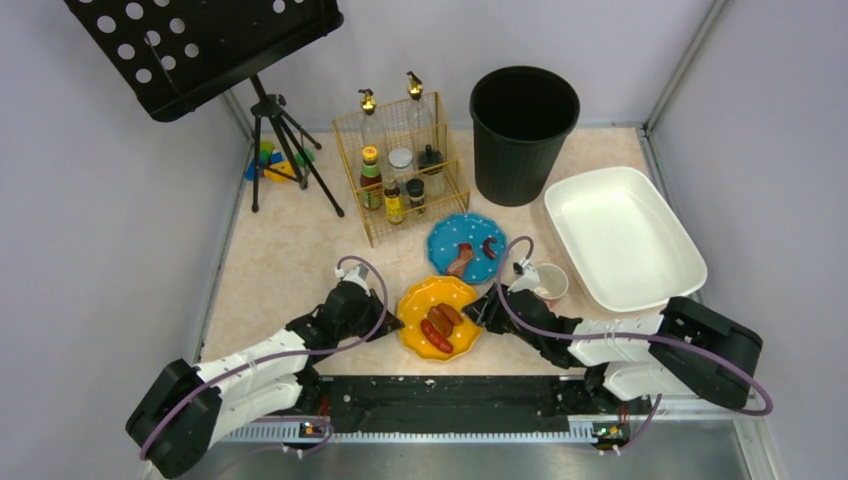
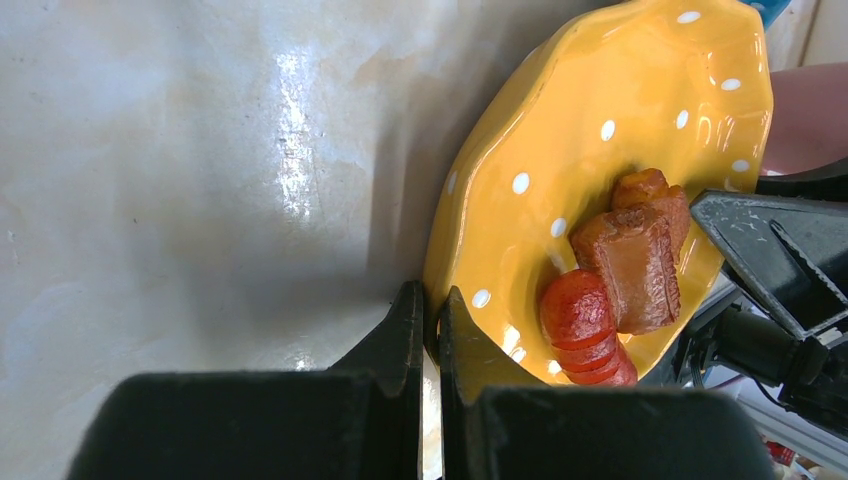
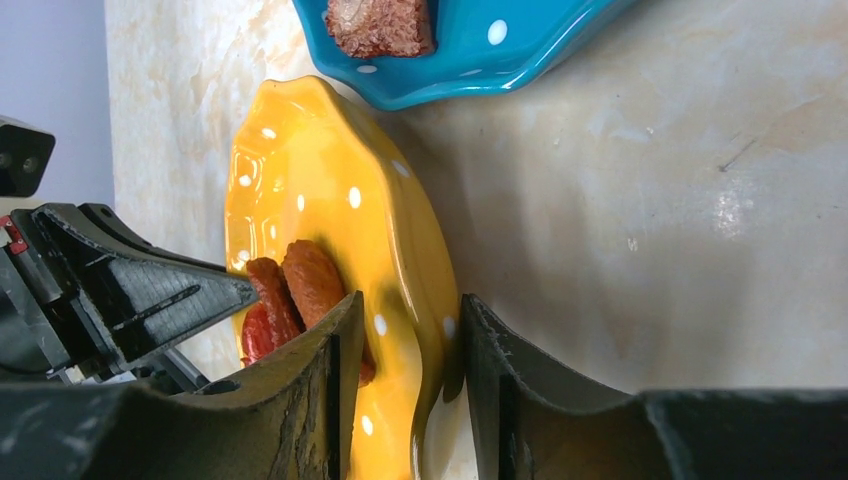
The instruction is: Clear the kitchen counter
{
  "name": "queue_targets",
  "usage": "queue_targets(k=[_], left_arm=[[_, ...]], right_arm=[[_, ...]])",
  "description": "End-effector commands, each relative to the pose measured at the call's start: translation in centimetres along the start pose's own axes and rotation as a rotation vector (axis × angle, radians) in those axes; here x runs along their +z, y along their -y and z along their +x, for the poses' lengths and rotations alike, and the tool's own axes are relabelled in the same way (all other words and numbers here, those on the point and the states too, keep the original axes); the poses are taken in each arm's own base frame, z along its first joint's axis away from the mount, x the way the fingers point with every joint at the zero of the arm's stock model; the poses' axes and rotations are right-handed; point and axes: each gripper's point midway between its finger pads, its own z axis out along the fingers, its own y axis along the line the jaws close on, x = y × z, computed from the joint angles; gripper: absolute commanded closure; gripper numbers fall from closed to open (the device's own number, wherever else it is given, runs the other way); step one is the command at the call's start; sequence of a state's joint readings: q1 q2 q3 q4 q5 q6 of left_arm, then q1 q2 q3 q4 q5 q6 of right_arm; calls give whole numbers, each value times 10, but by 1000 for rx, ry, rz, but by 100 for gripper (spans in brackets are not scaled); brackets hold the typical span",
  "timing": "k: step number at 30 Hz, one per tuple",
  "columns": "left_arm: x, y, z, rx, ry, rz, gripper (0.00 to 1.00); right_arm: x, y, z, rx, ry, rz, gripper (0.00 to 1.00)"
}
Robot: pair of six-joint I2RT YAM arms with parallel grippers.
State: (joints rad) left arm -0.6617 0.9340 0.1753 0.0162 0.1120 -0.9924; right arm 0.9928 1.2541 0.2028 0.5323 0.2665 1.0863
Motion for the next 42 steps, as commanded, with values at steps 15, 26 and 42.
queue_targets(k=[15,26,42], left_arm=[[0,-46,20,50,-61,-150,100],[1,-31,21,61,-82,-93,100],[-18,16,3,98,-72,20,96]], right_arm=[[3,-45,0,51,20,-221,70],[-7,-82,-2,55,10,-347,100],[-42,-133,-31,128,38,-494,100]])
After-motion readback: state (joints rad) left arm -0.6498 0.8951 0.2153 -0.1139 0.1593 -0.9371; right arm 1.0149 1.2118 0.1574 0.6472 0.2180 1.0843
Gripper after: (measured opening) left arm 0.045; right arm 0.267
